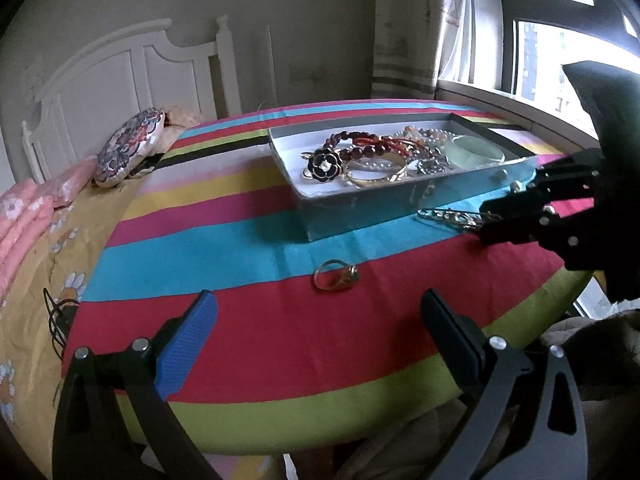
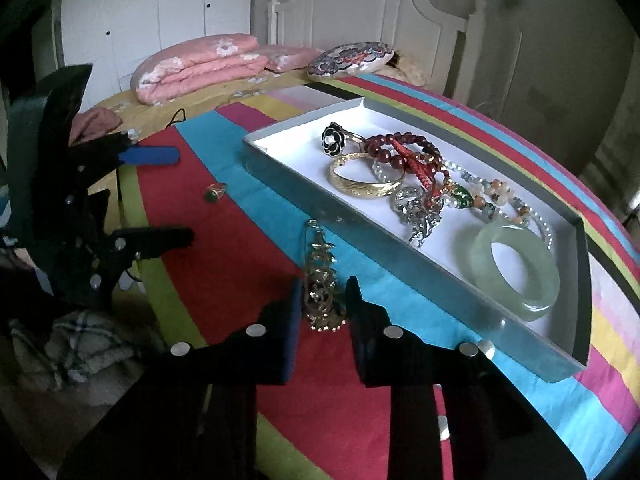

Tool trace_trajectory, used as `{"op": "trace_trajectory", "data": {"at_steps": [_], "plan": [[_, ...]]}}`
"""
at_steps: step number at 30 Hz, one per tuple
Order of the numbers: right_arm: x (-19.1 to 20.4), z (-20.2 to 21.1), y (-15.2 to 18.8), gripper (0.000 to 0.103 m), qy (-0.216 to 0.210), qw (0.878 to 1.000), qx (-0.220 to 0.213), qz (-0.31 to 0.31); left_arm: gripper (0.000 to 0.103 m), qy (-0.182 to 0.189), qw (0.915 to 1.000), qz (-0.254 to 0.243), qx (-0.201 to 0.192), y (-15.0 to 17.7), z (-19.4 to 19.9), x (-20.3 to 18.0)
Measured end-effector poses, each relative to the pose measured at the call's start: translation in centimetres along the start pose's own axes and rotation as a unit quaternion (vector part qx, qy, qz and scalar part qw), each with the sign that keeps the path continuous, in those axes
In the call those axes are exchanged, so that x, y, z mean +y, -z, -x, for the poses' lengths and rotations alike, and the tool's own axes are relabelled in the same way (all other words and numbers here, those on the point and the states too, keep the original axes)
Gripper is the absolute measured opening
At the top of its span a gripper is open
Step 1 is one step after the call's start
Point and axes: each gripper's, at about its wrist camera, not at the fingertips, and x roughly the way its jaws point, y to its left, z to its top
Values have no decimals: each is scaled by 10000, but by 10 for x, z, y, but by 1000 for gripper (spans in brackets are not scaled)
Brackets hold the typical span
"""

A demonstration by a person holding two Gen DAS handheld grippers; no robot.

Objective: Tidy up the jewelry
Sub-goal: 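Grasp the gold pendant with the right tool while the left tool grasps the gold ring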

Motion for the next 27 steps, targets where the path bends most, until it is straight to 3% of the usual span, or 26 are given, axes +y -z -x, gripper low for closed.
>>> {"op": "trace_trajectory", "data": {"at_steps": [4, 6, 11, 18, 27], "plan": [[2, 9, 1, 22, 91, 9998, -145, -57, 100, 113, 9999, 101, -68, -5, 2, 4], [2, 12, 2, 22, 99, 9997, -202, -96, 93, 130, 9998, 141, -105, -8, 1, 5], [0, 14, 3, 22, 72, 9995, -227, -197, 56, 380, 9987, 331, 64, -14, -10, 11], [-1, 16, 4, 22, 74, 9992, -264, -294, 24, 437, 9990, -69, 107, -12, -10, -4], [-1, 17, 4, 22, 82, 9989, -327, -328, 24, 500, 9985, -190, 98, -11, -10, -11]]}}
